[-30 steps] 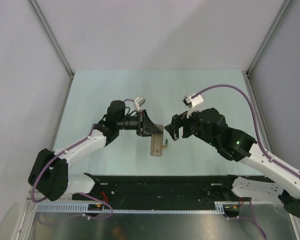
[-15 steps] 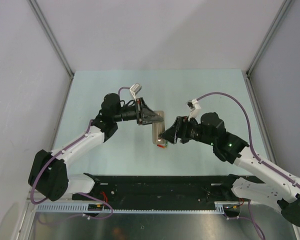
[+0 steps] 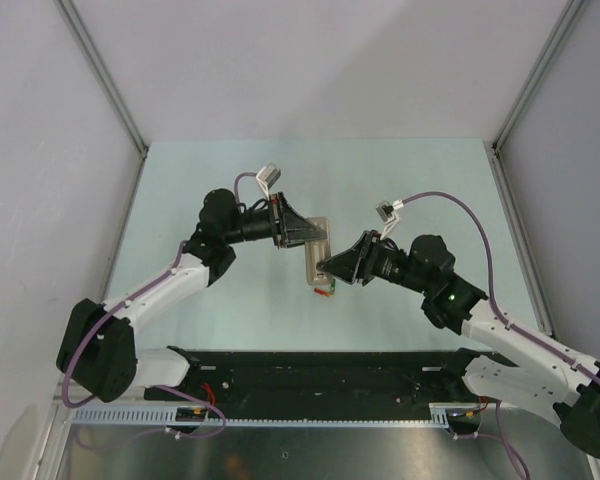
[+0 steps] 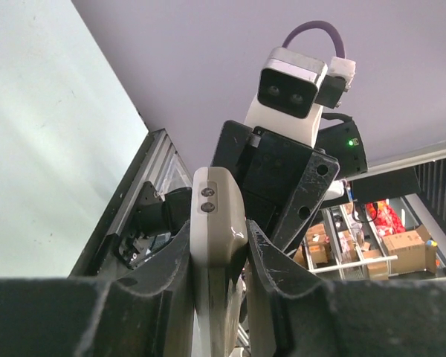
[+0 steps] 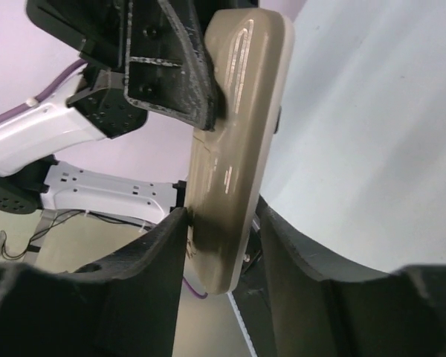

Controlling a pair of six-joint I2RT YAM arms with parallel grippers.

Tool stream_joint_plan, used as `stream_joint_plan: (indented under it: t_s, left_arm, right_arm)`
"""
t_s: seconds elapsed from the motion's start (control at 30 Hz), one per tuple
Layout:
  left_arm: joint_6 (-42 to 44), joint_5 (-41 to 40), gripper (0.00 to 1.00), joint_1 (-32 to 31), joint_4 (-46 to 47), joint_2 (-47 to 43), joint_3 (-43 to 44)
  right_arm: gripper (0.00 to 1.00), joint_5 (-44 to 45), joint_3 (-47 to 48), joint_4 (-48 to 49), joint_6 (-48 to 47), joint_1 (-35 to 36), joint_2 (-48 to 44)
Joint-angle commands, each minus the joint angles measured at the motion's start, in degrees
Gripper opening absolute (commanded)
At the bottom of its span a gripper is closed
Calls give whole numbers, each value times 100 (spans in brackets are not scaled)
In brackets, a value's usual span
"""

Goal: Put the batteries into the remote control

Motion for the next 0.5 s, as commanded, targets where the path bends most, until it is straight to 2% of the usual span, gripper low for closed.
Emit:
stream_joint_plan:
  t_s: [0.0, 0.07, 0.17, 0.2, 0.23, 0.3, 0.47]
  left_arm:
    - [-255, 54, 0, -25, 492, -210, -79]
    - [-264, 46, 6, -26, 519, -201, -158]
    - [-247, 54, 21, -43, 545, -175, -237]
    - [-220, 46, 24, -43, 554, -184, -255]
    - [-211, 54, 30, -52, 563, -193, -264]
    - [-176, 46, 33, -69, 572, -210, -290]
    - [-141, 37, 39, -131, 589, -237, -351]
  right_arm:
    - [45, -148, -89, 1000, 257, 6, 77]
    - [38, -174, -89, 1097, 257, 41, 112]
    - [25, -192, -89, 1132, 248, 77, 130]
    - [16, -209, -89, 1123, 231, 103, 130]
    - [11, -218, -89, 1123, 222, 103, 130]
    - [0, -227, -80, 1097, 213, 112, 121]
    - [0, -271, -80, 1149, 231, 121, 121]
